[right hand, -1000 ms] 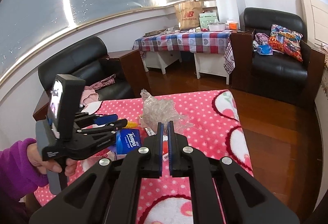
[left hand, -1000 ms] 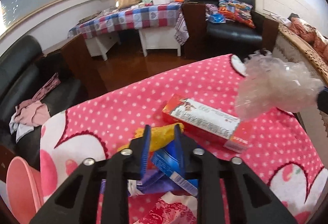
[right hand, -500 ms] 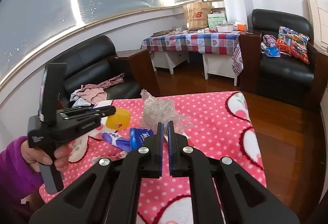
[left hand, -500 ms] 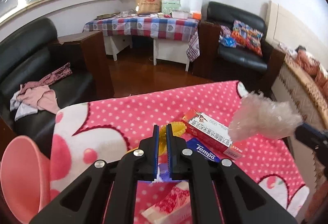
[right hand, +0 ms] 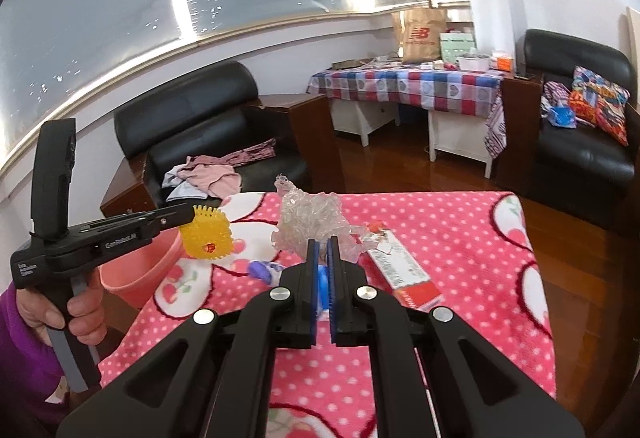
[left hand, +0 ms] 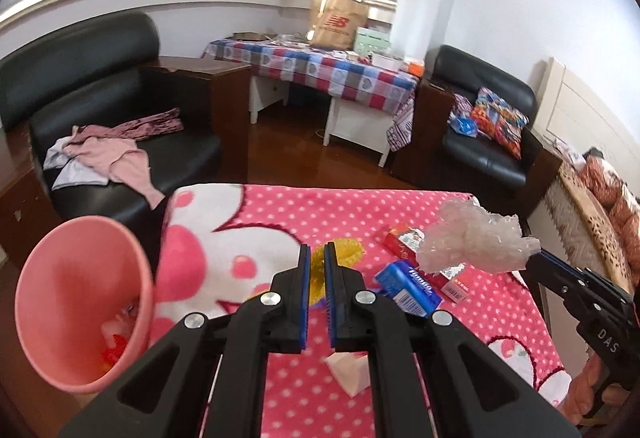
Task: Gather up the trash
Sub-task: 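Carry the yellow ball and clear plastic over the pink bucket and open both tools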
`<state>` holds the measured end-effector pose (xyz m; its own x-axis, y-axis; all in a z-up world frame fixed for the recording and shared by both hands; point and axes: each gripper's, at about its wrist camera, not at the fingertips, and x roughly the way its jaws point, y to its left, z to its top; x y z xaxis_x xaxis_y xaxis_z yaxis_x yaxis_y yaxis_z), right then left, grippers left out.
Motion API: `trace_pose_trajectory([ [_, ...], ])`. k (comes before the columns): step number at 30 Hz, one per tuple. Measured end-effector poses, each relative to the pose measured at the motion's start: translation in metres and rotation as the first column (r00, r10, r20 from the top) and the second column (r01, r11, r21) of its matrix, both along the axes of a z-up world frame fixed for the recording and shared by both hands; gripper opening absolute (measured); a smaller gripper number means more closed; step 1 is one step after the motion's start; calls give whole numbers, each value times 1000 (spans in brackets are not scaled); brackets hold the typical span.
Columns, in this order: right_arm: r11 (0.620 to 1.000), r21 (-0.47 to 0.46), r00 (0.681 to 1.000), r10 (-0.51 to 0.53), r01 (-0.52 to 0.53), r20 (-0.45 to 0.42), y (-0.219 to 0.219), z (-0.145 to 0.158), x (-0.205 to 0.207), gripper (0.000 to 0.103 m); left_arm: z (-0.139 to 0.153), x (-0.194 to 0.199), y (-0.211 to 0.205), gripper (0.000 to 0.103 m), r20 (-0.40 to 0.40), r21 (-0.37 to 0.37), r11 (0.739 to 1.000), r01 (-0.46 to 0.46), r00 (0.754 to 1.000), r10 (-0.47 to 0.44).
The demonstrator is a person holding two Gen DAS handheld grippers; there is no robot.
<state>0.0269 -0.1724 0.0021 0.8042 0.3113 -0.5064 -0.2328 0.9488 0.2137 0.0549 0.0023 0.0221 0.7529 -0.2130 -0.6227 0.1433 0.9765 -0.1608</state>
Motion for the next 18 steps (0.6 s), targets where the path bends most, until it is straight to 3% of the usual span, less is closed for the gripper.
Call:
trace_pose_trajectory([
  [11, 995, -10, 995, 95, -95, 16, 59, 10, 10, 5, 18, -37, 61, 6, 53, -19, 995, -97, 994, 98],
  [18, 980, -38, 980, 197, -195, 36, 119, 16, 19, 5, 24, -55, 115, 6, 74, -38, 981, -191, 978, 194],
])
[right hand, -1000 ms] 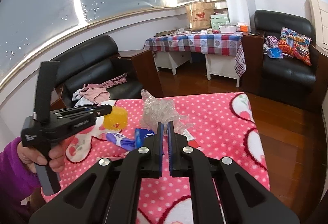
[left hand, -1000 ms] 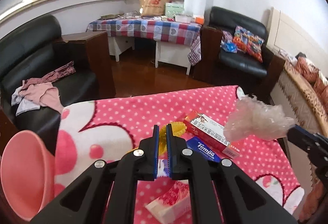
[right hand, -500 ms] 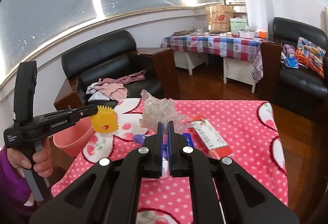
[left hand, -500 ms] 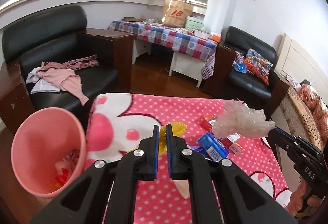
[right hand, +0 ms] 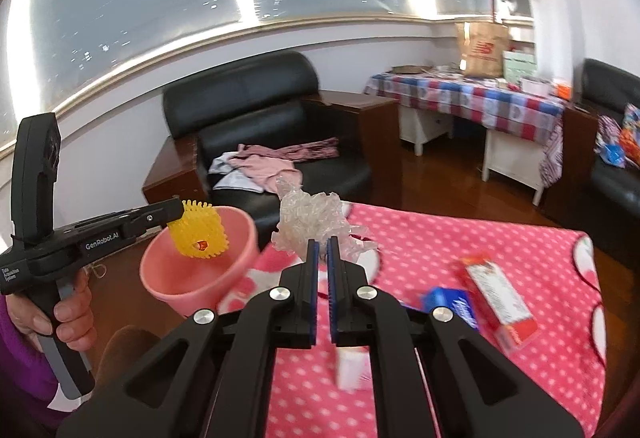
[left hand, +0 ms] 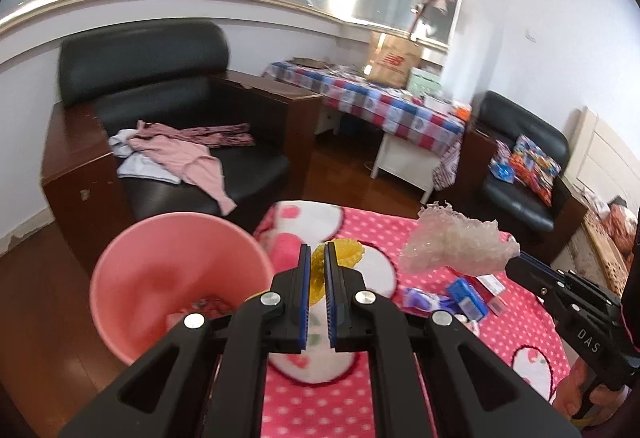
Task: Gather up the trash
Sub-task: 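Carry the yellow ball and clear plastic over the pink bucket and open both tools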
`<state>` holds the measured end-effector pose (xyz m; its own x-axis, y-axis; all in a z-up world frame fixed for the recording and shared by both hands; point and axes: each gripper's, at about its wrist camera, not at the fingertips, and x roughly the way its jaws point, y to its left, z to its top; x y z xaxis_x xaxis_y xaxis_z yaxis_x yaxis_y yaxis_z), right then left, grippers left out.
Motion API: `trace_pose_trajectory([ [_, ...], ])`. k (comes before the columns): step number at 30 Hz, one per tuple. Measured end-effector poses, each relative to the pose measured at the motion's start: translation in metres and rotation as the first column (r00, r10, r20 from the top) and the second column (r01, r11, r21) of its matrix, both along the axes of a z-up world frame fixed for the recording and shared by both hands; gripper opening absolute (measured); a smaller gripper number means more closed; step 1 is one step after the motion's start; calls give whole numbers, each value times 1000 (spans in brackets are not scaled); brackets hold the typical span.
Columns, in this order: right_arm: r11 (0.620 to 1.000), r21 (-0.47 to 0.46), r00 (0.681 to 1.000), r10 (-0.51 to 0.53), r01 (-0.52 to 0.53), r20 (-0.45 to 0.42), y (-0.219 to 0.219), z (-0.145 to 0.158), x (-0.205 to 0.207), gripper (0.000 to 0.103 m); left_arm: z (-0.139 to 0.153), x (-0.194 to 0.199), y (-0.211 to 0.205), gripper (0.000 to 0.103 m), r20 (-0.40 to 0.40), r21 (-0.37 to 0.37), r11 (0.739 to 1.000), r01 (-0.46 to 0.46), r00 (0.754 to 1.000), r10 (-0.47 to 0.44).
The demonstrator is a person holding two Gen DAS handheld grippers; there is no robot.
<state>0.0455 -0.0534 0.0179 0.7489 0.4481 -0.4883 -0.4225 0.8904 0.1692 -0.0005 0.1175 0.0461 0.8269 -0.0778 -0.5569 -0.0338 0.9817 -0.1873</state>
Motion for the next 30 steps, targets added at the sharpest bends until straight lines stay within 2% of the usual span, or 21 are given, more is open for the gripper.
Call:
trace_pose_trajectory([
  [13, 981, -90, 985, 173, -173, -8, 107, -3, 15, 5, -15, -23, 86, 6, -20, -44, 988, -145, 989, 144],
  [30, 939, -200, 956, 252, -280, -152, 185, -50, 40, 5, -72, 0, 119, 6, -146, -71, 976, -206, 970, 194],
])
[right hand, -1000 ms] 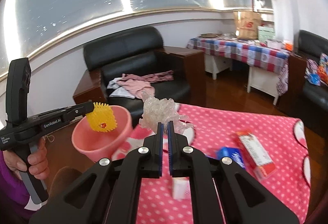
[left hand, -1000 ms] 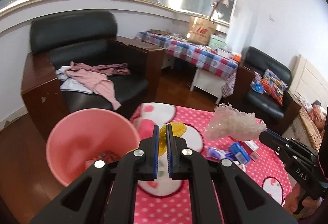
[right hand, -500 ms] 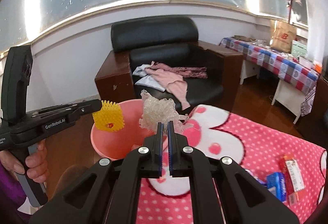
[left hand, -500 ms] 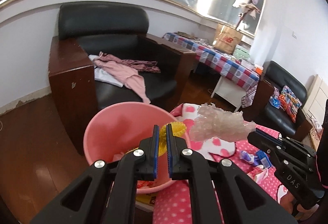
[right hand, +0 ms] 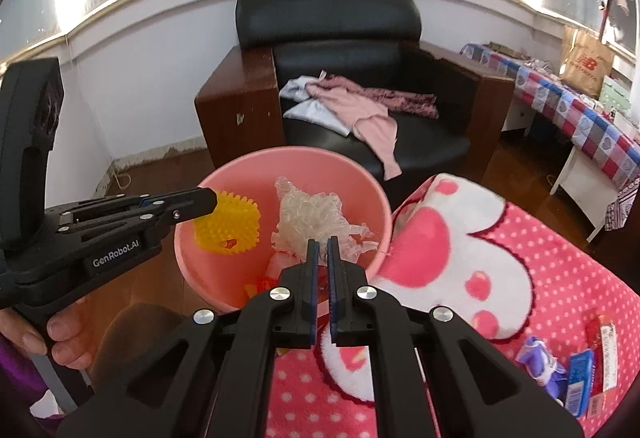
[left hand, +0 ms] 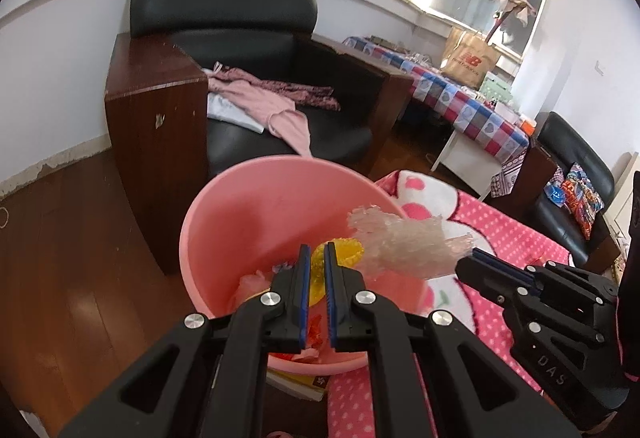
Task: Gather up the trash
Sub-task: 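Carry the yellow ball and clear plastic over the pink bucket and open both tools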
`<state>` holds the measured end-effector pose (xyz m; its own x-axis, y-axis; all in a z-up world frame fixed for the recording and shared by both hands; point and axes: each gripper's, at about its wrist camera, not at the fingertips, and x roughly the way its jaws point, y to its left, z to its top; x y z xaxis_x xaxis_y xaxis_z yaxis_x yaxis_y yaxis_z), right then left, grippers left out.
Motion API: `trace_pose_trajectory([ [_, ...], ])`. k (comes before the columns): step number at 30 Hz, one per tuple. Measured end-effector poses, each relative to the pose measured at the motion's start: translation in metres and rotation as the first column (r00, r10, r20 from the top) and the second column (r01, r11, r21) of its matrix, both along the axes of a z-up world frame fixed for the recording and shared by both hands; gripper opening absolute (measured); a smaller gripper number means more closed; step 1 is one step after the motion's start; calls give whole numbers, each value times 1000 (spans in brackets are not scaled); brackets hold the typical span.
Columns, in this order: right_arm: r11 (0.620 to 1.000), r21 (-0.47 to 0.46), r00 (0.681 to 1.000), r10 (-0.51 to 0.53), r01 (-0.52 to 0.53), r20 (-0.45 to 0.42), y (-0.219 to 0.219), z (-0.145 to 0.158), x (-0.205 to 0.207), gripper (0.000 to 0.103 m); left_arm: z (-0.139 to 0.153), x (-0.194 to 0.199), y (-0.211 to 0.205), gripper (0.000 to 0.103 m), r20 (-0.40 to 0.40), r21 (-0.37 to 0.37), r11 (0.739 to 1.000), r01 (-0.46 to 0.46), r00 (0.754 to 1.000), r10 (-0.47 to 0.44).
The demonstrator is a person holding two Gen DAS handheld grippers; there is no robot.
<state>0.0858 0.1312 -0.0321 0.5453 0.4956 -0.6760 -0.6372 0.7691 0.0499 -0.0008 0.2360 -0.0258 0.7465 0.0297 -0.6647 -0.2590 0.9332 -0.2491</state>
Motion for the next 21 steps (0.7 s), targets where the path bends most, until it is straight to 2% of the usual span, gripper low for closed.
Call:
trace_pose_trajectory([
  [8, 999, -39, 999, 14, -16, -52, 14, -19, 8, 5, -24, 9, 7, 6, -45, -17, 1000, -3, 999, 2],
  [15, 999, -41, 994, 2, -6, -112, 16, -28, 17, 5, -29, 9, 8, 7, -48, -11, 1000, 2, 999, -3],
  [21, 1000, -29, 992, -8, 5, -129, 15, -28, 21, 5, -30, 9, 10, 8, -48, -9, 1000, -3, 999, 3],
])
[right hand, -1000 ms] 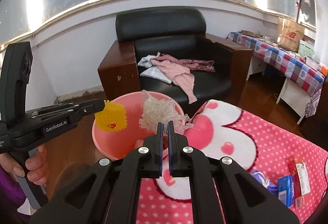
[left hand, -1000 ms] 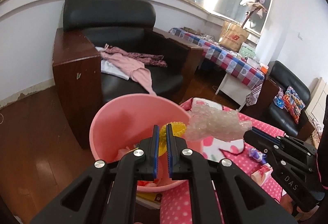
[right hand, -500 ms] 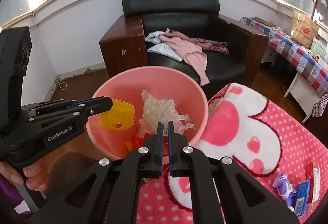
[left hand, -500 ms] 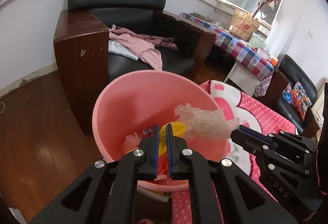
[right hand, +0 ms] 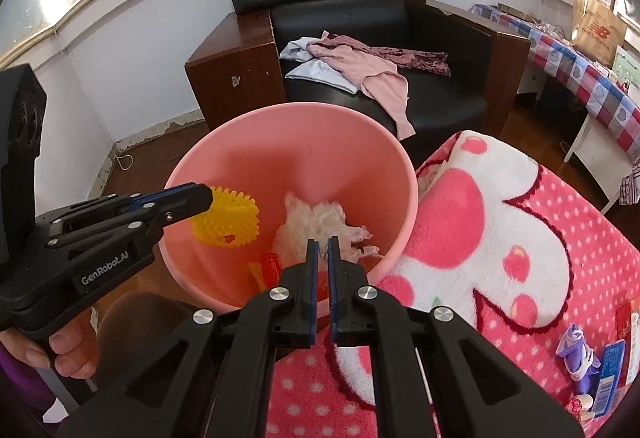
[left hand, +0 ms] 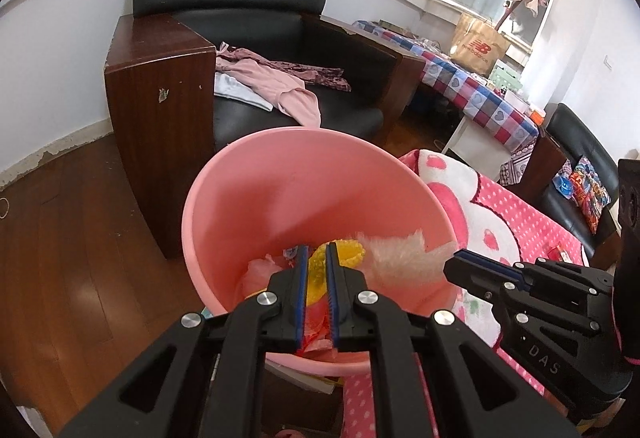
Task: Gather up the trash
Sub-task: 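Carry the yellow ball and clear plastic over the pink bucket and open both tools, then move both open tools back over the remaining items on the blanket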
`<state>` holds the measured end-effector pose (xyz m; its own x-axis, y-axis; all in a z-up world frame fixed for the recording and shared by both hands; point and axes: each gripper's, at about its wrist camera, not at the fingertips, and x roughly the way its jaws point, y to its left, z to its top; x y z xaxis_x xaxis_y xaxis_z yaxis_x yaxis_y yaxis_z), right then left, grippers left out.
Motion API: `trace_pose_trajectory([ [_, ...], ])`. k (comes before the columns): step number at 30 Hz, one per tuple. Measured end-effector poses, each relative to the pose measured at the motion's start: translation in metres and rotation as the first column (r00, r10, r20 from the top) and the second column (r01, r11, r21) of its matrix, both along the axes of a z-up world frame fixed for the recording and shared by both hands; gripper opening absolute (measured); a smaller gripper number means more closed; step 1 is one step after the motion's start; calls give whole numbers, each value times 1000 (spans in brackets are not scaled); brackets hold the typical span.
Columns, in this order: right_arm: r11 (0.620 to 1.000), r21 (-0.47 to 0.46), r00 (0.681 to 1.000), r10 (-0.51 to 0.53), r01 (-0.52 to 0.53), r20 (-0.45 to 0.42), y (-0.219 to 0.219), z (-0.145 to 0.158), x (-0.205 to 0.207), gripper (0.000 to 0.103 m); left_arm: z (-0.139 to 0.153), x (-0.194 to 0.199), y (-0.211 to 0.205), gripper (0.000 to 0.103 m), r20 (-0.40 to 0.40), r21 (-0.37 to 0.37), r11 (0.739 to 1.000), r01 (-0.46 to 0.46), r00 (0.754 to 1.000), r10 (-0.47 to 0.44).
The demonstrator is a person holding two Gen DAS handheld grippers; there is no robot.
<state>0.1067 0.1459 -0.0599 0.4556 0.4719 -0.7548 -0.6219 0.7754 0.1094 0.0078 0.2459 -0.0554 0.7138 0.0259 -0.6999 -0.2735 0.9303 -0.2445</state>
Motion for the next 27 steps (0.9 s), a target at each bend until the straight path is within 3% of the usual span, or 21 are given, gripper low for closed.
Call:
trace_pose_trajectory([
  [4, 1000, 11, 1000, 0, 0, -1, -2, 1, 1, 5, 2, -3, 1, 14, 6, -10, 1000, -2, 1000, 2],
  [8, 1000, 18, 1000, 1, -1, 2, -4, 5, 0, 5, 4, -7, 2, 35, 15, -17, 1000, -14, 1000, 14],
  [16, 999, 38, 1000, -11, 11, 13, -14, 10, -7, 6, 13, -12, 2, 36, 39, -16, 1000, -15, 999, 15],
  [17, 999, 40, 1000, -13, 13, 15, -15, 11, -8, 9, 15, -13, 1, 36, 44, -16, 1000, -13, 999, 14],
  [20, 998, 55, 999, -22, 21, 25, -21, 15, -14, 32, 18, -16, -1, 36, 53, -13, 1000, -6, 999, 7],
  [21, 998, 63, 999, -28, 26, 33, -24, 17, -17, 34, 20, -17, -3, 36, 57, -11, 1000, -2, 998, 2],
  [27, 995, 78, 996, -69, 64, 52, -46, 24, -31, 35, 29, -22, -19, 36, 79, 0, 999, 38, 996, -38],
])
